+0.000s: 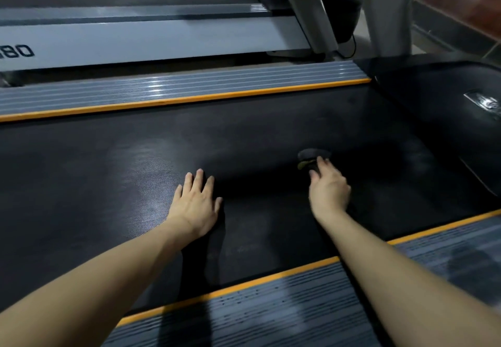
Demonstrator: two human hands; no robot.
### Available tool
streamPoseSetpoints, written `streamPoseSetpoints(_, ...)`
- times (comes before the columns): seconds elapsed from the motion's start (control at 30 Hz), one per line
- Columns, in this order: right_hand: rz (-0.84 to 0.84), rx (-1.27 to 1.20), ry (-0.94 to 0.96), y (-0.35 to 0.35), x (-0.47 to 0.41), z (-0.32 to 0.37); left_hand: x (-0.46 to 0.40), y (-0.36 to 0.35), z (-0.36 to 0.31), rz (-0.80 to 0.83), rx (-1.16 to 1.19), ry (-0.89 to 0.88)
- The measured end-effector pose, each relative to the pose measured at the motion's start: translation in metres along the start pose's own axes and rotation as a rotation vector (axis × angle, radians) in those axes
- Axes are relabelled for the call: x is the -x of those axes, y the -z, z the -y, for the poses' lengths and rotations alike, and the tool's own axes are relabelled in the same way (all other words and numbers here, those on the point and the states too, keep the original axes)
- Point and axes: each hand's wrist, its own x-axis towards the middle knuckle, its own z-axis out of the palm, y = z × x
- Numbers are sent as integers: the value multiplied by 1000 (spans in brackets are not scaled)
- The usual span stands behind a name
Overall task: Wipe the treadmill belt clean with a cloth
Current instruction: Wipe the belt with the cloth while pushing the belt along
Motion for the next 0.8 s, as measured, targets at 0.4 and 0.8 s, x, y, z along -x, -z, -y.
streamPoseSetpoints(0.4,169,-150,485,14,40,-21,9,2,-7,-51,15,-51)
streamPoseSetpoints(0.8,405,-223,400,-5,105,59,18,-3,6,-24,-42,-42)
